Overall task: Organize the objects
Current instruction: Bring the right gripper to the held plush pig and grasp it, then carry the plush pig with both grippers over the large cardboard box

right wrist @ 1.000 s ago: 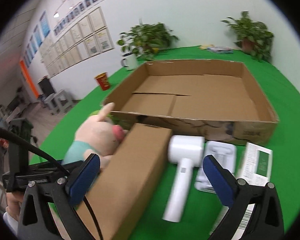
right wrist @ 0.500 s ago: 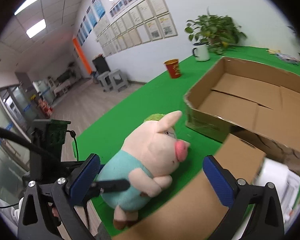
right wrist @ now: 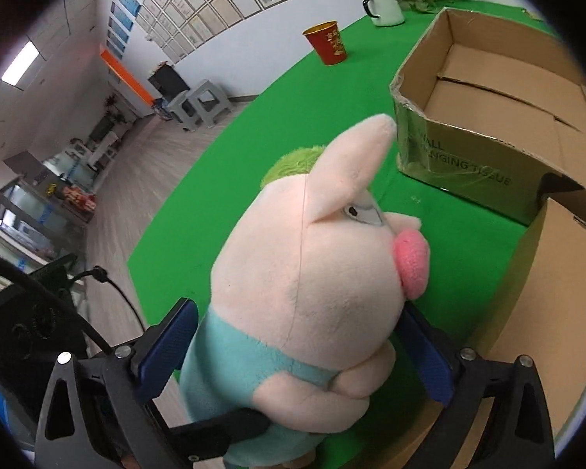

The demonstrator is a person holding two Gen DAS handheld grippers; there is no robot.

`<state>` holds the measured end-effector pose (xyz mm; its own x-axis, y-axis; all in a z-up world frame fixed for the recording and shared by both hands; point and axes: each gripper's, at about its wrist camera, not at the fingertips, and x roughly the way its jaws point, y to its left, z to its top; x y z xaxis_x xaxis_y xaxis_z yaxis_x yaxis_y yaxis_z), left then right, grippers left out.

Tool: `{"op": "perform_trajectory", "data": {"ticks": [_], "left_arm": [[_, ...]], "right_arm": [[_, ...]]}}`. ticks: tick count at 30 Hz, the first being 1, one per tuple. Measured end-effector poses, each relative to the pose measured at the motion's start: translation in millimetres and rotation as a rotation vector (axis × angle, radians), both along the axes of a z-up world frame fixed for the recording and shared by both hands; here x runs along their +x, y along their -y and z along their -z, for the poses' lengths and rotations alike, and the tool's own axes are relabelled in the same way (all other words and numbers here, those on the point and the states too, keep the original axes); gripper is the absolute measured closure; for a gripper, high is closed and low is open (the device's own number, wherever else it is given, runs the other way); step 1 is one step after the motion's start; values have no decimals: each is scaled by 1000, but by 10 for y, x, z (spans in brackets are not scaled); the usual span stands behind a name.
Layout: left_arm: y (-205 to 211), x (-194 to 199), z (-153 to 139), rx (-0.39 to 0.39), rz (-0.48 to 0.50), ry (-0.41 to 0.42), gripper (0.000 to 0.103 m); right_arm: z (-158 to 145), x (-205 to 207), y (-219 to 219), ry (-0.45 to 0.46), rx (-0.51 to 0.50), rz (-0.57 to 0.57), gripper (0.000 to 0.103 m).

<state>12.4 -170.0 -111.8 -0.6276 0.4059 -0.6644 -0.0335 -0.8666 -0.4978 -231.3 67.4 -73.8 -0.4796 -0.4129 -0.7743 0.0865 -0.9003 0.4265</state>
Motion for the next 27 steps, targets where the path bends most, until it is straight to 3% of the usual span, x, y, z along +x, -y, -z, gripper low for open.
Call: {"op": "perform_trajectory", "data": {"ticks": [7, 9, 15, 21, 27], "left_arm": [[-114, -12, -35, -39, -9, -26, 41], [-135, 1, -60, -48, -8, -38, 42], [-275, 66, -249, -123, -4, -82, 43], [-490, -12, -622, -174, 20, -186, 43], [-734, -347, -970, -190, 85, -279, 44]], "right_arm": [[73, 11, 74, 41, 72, 15, 4], [68, -14, 38, 29, 71, 15, 12], [-59, 81, -47, -45, 41, 21, 24], [-426, 253, -203, -172, 49, 77, 26], [-755, 301, -518, -262, 76, 170, 27]]}}
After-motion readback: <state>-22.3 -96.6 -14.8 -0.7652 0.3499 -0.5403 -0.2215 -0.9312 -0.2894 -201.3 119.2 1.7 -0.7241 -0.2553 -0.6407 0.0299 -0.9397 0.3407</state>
